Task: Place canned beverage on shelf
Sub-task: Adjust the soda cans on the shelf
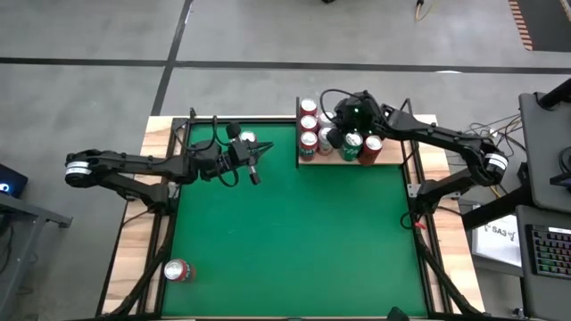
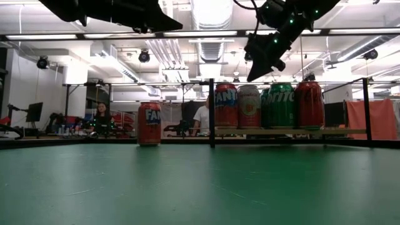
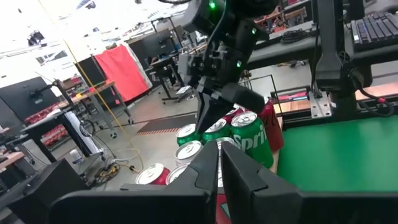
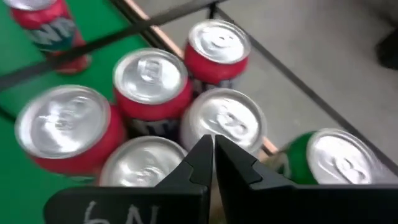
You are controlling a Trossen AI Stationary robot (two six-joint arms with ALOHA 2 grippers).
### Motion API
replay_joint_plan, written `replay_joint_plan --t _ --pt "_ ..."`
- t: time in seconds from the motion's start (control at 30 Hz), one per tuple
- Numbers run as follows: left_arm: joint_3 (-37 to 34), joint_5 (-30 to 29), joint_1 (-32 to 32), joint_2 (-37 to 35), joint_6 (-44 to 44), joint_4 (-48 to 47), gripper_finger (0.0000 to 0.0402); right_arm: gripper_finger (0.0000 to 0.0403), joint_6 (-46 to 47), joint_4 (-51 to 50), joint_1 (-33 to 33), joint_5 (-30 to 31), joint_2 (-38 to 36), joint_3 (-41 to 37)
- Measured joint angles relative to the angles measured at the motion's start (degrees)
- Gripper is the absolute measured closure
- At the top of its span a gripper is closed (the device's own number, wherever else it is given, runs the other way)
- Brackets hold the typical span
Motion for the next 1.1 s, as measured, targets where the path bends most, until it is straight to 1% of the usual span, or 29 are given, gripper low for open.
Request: replay_joint_plan --t 0.2,0.43,0.7,0.8,0.93,1.1 --pt "-0.02 0.0 0.0 0.04 -0.07 0.15 0.04 0.0394 0.33 0.52 0.01 0.68 0.04 -2.26" --pt "-0.07 0.0 0.0 0.09 -0.11 0.15 0.04 0.0394 1.41 6.14 0.01 0.58 0.04 -6.01" --pt "-0.07 0.01 0.0 0.11 -0.37 0.15 0.04 0.0394 1.47 7.6 0.01 0.6 0.04 -3.57" --pt "-0.07 0.02 0.0 0.11 -0.37 0.15 0.04 0.0394 0.05 10.7 -0.01 0.59 0.3 -3.27" --pt "-0.07 0.02 0.0 0.11 -0.37 0.15 0.04 0.0394 -1.05 14.1 -0.01 0.6 2.02 -3.26" --pt "-0.09 0.02 0.0 0.11 -0.14 0.15 0.04 0.0394 -1.17 13.88 -0.01 0.59 5.46 -3.26"
